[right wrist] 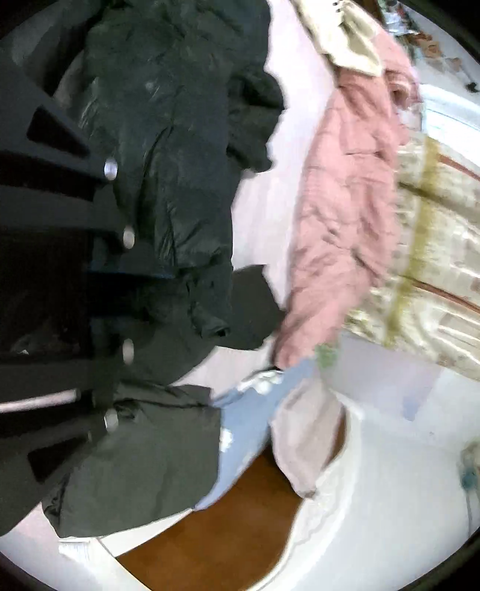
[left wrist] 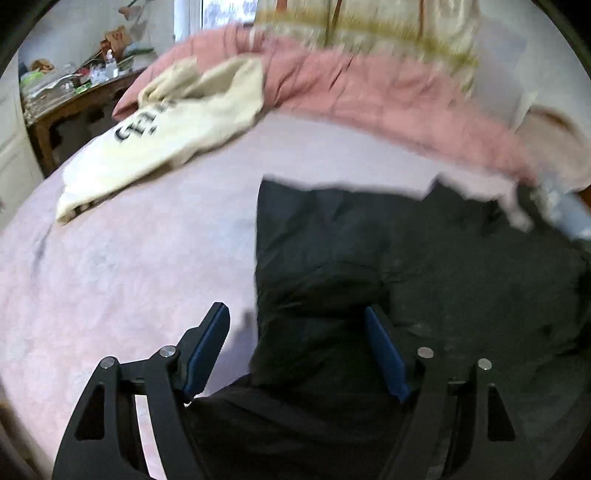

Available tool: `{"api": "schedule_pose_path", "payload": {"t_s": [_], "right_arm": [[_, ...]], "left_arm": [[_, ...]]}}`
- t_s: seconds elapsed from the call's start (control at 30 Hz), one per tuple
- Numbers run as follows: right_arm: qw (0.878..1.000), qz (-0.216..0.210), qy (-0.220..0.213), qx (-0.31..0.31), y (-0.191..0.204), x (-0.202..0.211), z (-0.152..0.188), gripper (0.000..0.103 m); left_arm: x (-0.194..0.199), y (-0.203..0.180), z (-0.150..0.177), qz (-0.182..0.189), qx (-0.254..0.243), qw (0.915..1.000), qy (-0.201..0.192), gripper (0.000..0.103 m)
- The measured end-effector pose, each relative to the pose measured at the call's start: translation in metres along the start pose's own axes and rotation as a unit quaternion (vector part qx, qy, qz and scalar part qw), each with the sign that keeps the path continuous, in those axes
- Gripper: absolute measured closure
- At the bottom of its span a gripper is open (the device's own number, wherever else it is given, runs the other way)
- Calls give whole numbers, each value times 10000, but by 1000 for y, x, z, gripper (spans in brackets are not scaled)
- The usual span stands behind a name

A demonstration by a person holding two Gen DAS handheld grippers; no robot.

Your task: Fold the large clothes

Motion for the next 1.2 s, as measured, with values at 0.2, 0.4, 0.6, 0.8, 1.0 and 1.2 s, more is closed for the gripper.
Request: {"api": "schedule_pose_path", "payload": {"t_s": [0.2,0.4,0.6,0.8,1.0,1.2], "right_arm": [[9942,-625,182,-856,-21,-2,12,45],[9347,-3006,1127,-1527,17,-4,29,45],[9600,-2212,1469,-890,44,-19,46,45],[9715,-1963,922,-955,3,-8,33,45],[9927,-578,183,-1039,-77,-10,22,45],[9886,-1130,577,-809,-63,-25,36,45]], "left_arm": [[-25,-10,14,-380,-199,9987,278,33],[-18,-13,18,-443,-214,9986,189,34],[-25,-9,16,-393,-121,9990,166,31],[-5,-13,10,-290,-126,9989,-340,40],[69,-31,-16,636,400,9828,-1689,43],[71,-72,-7,1046,-46,9788,-1759,41]]}}
Point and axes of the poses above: each gripper's, at about its wrist camera, not at the fingertips, and x roughly against the way its jaws point, y to its left, z to its underside, the point moved 4 cm from there along -x, roughly the way its jaws point, and after that the axes turned 13 degrees about -y, right-handed, at the moved point
